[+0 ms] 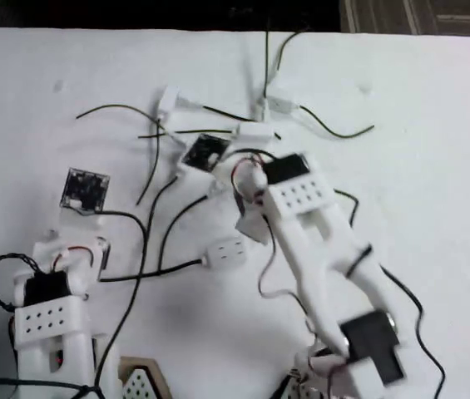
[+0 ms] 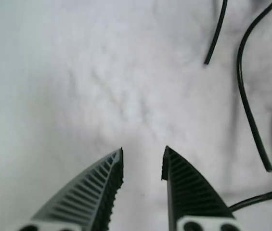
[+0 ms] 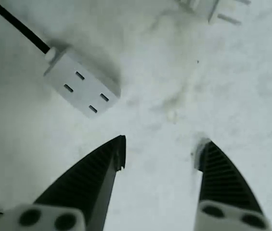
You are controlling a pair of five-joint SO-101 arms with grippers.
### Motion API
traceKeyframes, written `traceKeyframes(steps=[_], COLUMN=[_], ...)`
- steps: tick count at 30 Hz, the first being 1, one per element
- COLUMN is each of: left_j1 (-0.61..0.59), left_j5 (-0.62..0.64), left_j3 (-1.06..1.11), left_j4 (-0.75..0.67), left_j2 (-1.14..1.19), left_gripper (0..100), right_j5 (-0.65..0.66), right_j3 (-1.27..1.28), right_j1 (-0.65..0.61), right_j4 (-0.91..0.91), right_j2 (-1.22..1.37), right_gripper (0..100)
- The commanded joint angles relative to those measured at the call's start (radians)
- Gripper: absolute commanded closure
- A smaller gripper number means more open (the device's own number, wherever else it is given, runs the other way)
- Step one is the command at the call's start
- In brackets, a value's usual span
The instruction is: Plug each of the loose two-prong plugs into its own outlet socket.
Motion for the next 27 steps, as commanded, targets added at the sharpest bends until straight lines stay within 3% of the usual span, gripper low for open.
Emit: traceKeyframes(steps=[1, 16, 27], left_j1=[-0.008, -0.007, -0.007], left_j5=[-0.049, -0.054, -0.054], left_j3=[-0.003, 0.012, 0.014], left_j4=[-0.015, -0.017, -0.015], left_j2=[-0.016, -0.021, -0.021], left_gripper=[85, 85, 85], right_j5=[0.124, 0.382, 0.425], right_j3=[-0.126, -0.512, -0.786], right_j1=[-0.004, 0.008, -0.027], right_j4=[-0.013, -0.008, -0.007], right_j2=[0.081, 0.469, 0.694], right_gripper=[77.2, 77.5, 77.4])
